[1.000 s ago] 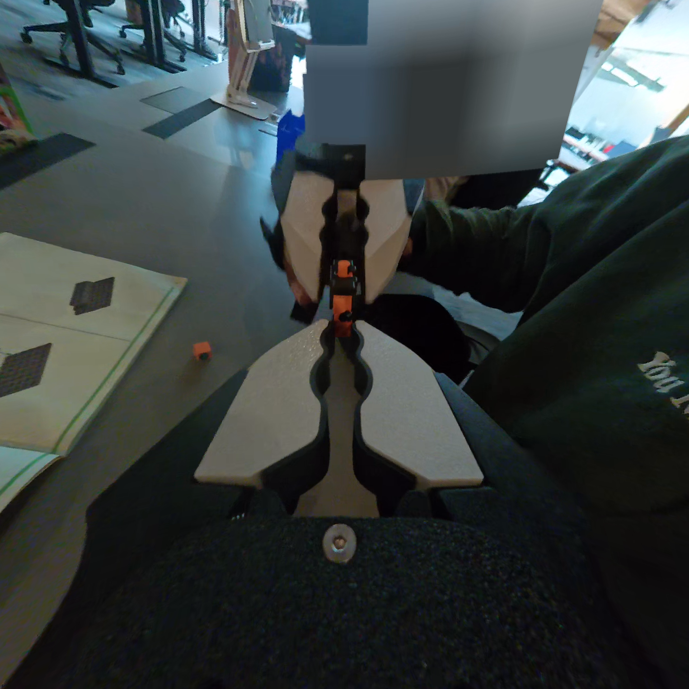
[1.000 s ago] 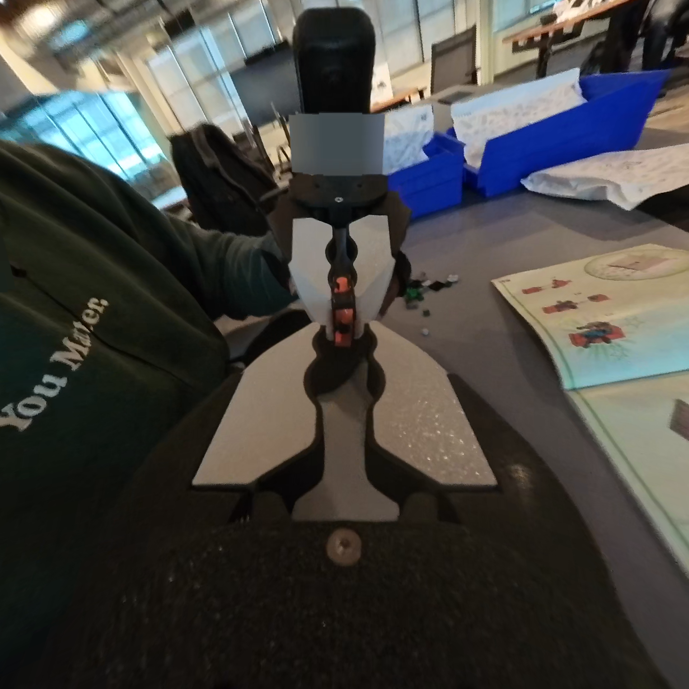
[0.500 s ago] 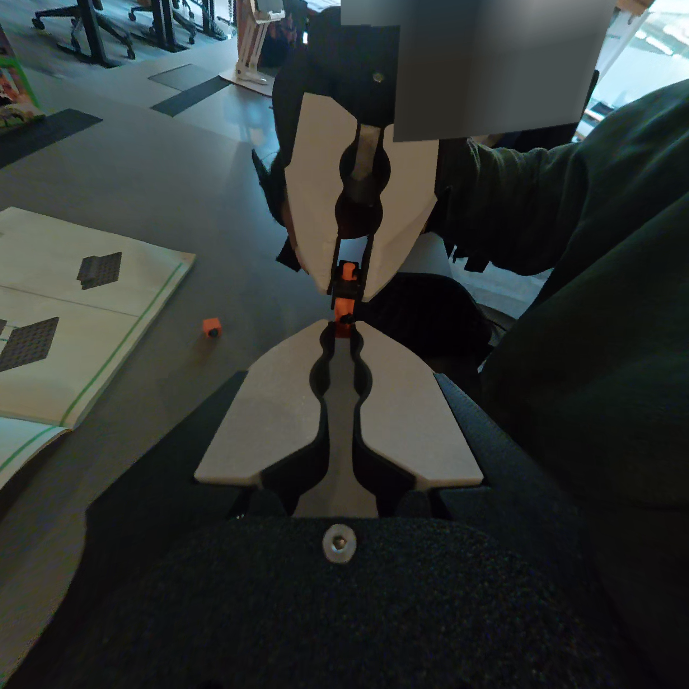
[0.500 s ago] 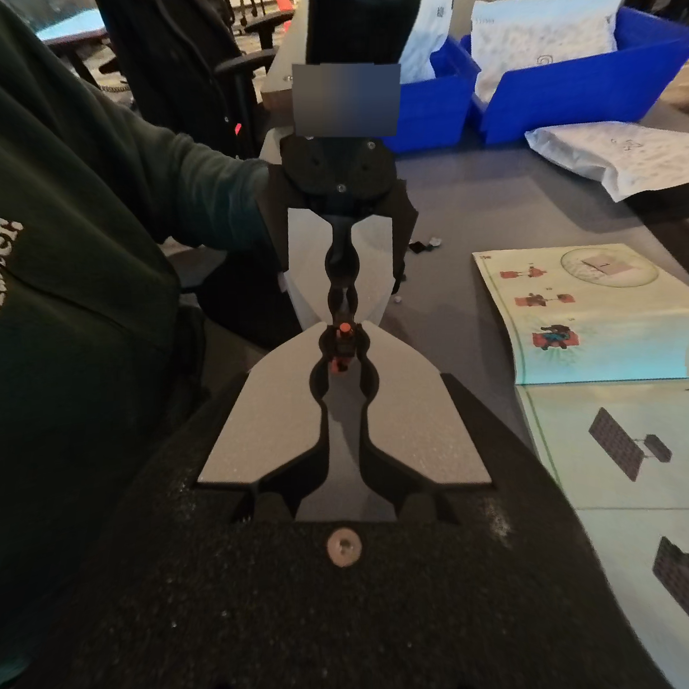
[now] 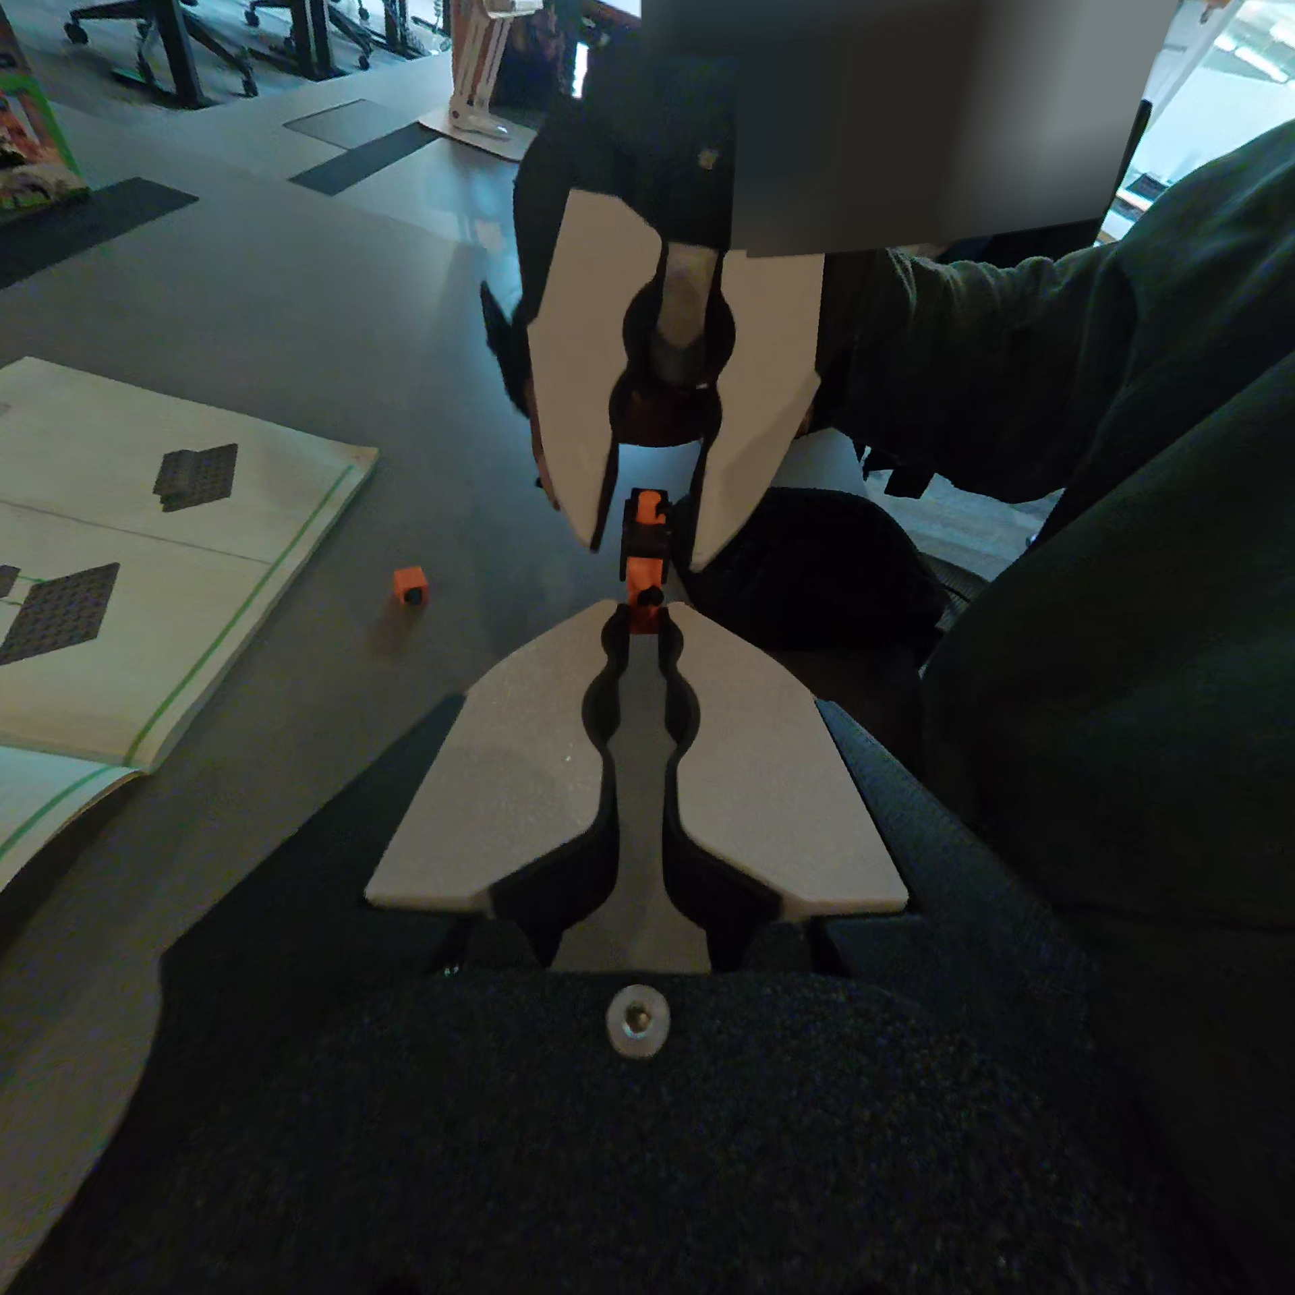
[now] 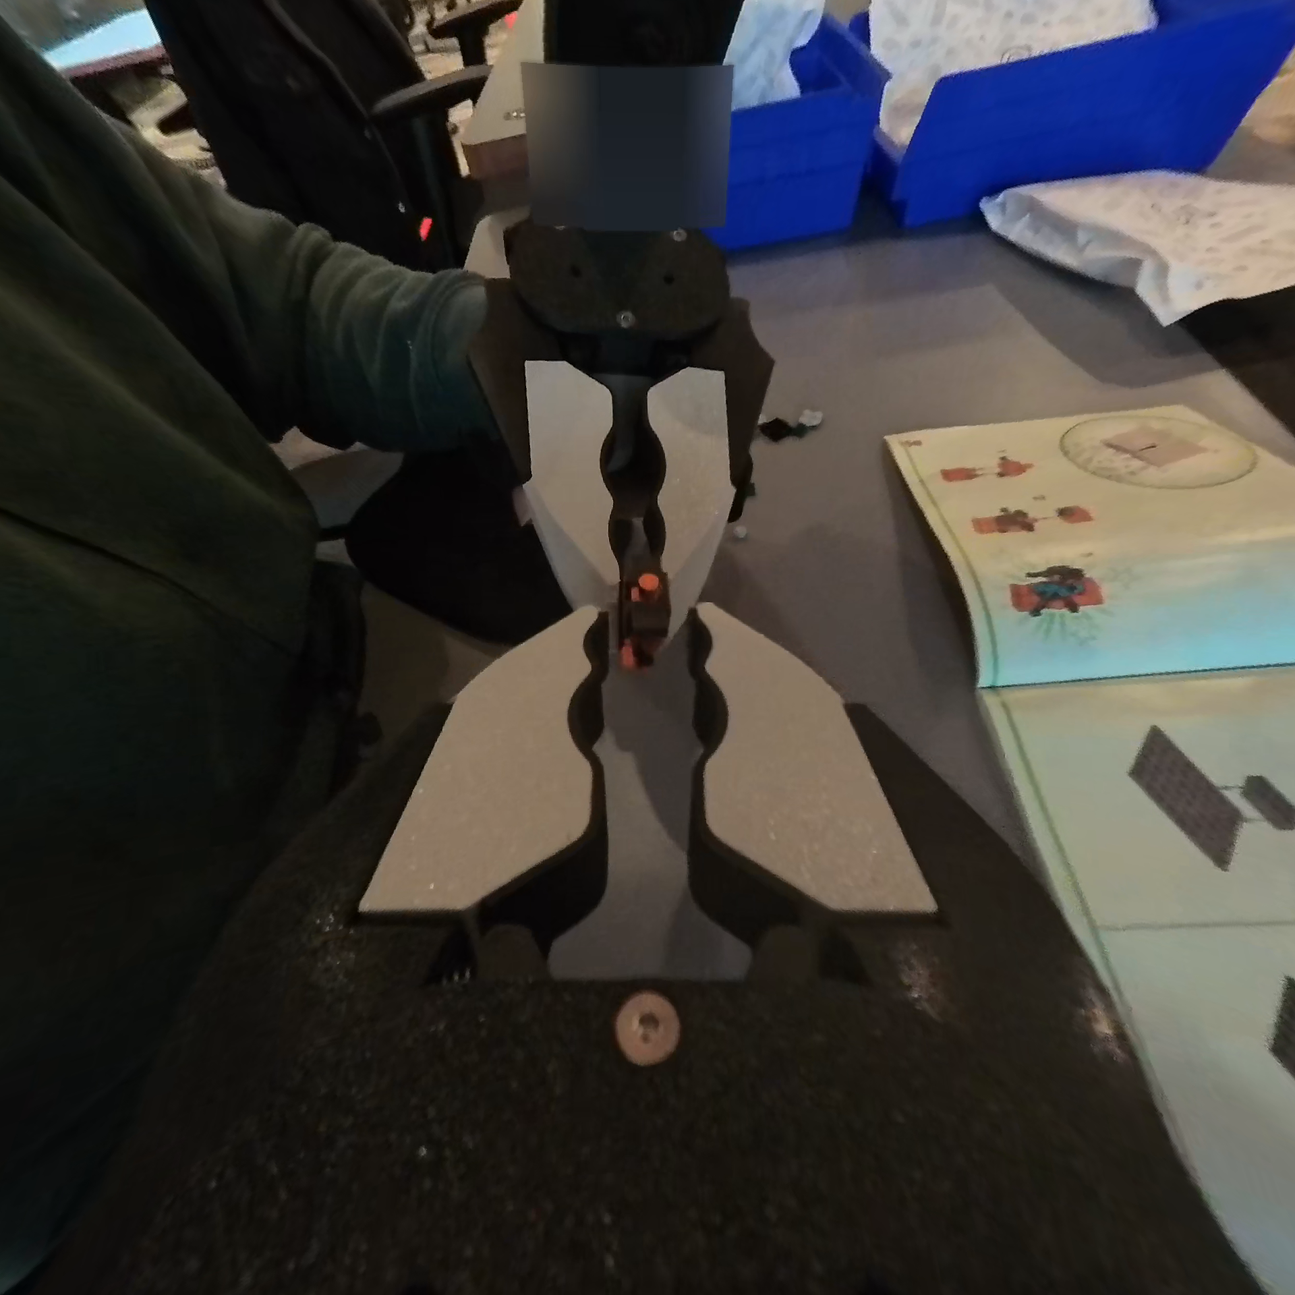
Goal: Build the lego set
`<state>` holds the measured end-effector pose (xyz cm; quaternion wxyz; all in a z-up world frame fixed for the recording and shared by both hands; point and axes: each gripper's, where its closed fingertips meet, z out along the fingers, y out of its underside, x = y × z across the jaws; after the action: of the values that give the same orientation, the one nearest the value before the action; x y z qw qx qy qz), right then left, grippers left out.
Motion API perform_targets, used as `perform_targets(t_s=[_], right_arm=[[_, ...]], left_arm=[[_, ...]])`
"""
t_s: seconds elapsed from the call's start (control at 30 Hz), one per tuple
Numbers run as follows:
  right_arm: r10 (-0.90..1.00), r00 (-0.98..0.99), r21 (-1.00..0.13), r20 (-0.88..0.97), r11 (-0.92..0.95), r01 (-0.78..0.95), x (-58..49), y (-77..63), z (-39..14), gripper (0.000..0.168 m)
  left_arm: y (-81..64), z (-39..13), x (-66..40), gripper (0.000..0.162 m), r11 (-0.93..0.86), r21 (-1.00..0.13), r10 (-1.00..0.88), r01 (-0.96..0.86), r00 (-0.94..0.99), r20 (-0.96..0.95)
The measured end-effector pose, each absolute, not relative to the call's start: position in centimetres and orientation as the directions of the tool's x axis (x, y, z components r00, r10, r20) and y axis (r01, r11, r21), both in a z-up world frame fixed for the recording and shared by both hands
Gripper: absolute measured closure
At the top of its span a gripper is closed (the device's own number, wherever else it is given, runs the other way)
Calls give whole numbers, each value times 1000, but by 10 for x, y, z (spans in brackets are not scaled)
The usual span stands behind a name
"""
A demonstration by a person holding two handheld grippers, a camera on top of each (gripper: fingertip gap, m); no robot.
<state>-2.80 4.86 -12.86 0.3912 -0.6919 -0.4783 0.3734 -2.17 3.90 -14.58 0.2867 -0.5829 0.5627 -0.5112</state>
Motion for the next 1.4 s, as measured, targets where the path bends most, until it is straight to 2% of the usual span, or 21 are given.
perform_targets(t_s=[0.13, 0.37, 0.5, 0.97, 1.4], right_arm=[[956, 254, -891, -150, -242, 384, -32, 48, -135, 156], [958, 244, -893, -150, -237, 382, -31, 55, -138, 157], [958, 248, -890, -141, -233, 392, -25, 64, -141, 157], [959, 271, -816, -81, -220, 535, -25, 107, -229, 157], [959, 276, -775, -70, -226, 590, -23, 106, -244, 156]], left_arm=[[40, -149, -21, 154, -184, -908, -954, -376, -154, 257], [49, -151, -22, 154, -167, -914, -967, -370, -119, 225], [54, -161, -25, 137, -140, -903, -979, -405, -80, 187], [83, -199, -54, 141, -172, -860, -985, -480, 108, 136], [84, -213, -55, 141, -183, -844, -983, -503, 115, 145]])
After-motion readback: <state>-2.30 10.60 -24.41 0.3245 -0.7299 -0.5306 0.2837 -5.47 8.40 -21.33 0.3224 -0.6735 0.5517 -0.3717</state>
